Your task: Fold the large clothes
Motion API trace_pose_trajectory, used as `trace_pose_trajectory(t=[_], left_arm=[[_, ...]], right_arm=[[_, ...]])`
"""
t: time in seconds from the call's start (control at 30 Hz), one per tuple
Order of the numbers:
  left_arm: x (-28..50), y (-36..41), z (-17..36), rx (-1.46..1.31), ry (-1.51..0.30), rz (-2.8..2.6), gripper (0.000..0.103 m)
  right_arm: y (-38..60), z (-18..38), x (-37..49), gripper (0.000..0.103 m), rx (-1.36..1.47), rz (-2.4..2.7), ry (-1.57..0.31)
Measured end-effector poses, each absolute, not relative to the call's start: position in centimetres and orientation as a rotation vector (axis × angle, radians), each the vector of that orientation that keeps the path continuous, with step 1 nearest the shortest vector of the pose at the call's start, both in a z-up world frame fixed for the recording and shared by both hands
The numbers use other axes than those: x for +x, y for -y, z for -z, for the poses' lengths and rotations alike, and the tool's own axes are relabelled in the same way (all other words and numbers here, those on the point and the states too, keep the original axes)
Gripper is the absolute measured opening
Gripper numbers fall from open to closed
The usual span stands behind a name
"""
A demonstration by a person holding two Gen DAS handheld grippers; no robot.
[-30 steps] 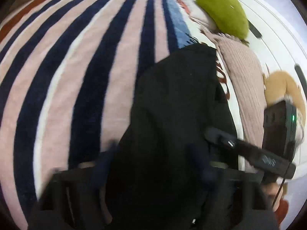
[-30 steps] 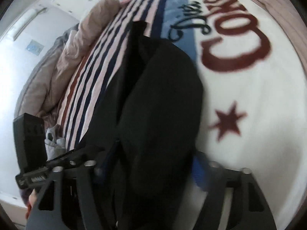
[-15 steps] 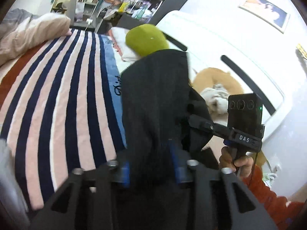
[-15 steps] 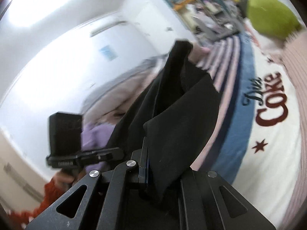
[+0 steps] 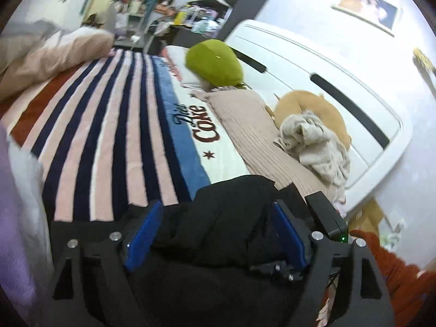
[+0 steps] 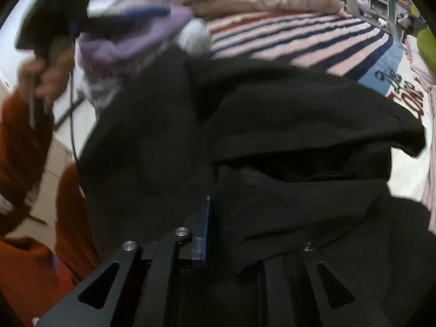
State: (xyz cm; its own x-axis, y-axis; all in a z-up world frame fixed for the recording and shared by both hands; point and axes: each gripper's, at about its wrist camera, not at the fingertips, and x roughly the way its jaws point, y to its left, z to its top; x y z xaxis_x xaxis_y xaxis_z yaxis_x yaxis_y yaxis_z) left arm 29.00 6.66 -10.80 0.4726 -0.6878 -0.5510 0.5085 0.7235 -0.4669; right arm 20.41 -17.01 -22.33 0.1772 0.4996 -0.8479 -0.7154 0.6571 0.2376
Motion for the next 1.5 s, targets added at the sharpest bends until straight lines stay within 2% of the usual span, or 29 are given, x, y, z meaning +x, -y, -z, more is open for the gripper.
trace_pose_trajectory(t=[0.1,0.23,0.3,0.43,0.57,0.63,0.67,0.7,0.73,0.87,1.0,1.13,1.17,1.2,1.23,1.27,1.3,1.4,1.5], left_arm=[[29.9,-4.0,12.7,-0.219,-0.840,0.744,0.078],[30.6,-1.4,16.9,-0.143,-0.901,0.700,0.078],[30.7,-0.9,18.2,-0.120,-0.934,0.701,0.075],[30.4,-1.1,19.3,-0.110,-0.973,0.705,0.073],[30.4,-1.4,20.5,-0.114,-0.996,0.694,0.073],[30.5,-1.5,21.2,-0.105,-1.008,0.672,0.073],[30.8,-1.5,21.7,-0.099,-1.020,0.657,0.073],[31.0,-1.5,22.1,-0.098,-1.030,0.652,0.073],[31.1,-1.5,22.4,-0.100,-1.035,0.650,0.073],[31.0,-1.5,22.2,-0.109,-1.036,0.648,0.073],[29.5,-2.8,20.9,-0.143,-1.033,0.606,0.073],[26.4,-5.4,18.2,-0.190,-0.974,0.598,0.073],[25.6,-6.0,17.6,-0.208,-0.960,0.598,0.073],[24.7,-6.8,17.0,-0.225,-0.942,0.597,0.073],[23.7,-7.6,16.3,-0.240,-0.919,0.593,0.073],[22.8,-8.3,15.7,-0.249,-0.901,0.589,0.073],[22.2,-8.9,15.2,-0.252,-0.889,0.581,0.073],[20.2,-10.4,14.0,-0.233,-0.858,0.529,0.073],[18.4,-11.5,13.0,-0.209,-0.826,0.497,0.073]], right_arm=[[18.2,21.6,19.9,0.033,-0.140,-0.877,-1.082],[20.8,19.4,18.9,0.040,-0.061,-0.861,-1.046],[22.6,18.1,18.9,0.051,-0.037,-0.816,-1.016],[24.7,16.9,20.5,0.051,0.027,-0.760,-1.004],[24.6,16.7,21.9,0.051,0.021,-0.770,-1.085],[24.6,17.0,20.8,0.059,-0.033,-0.800,-1.101],[24.7,16.8,20.1,0.071,-0.064,-0.791,-1.095],[25.3,16.8,19.3,0.075,-0.073,-0.768,-1.090],[26.1,16.6,18.9,0.075,-0.061,-0.747,-1.089],[29.1,15.1,19.7,0.078,0.025,-0.655,-1.012],[28.5,14.4,24.7,0.092,0.037,-0.569,-0.912],[25.7,16.9,29.7,0.092,0.034,-0.593,-0.988],[24.8,17.7,30.4,0.092,0.019,-0.610,-1.017],[23.7,18.8,30.7,0.078,-0.028,-0.619,-1.051],[23.1,19.3,30.7,0.060,-0.064,-0.612,-1.056],[22.4,19.6,30.3,0.024,-0.091,-0.607,-1.042],[22.0,19.1,29.6,0.011,-0.090,-0.611,-1.006],[22.3,15.7,25.8,0.006,-0.005,-0.699,-0.857],[20.8,12.5,21.3,0.005,-0.019,-0.818,-0.782]])
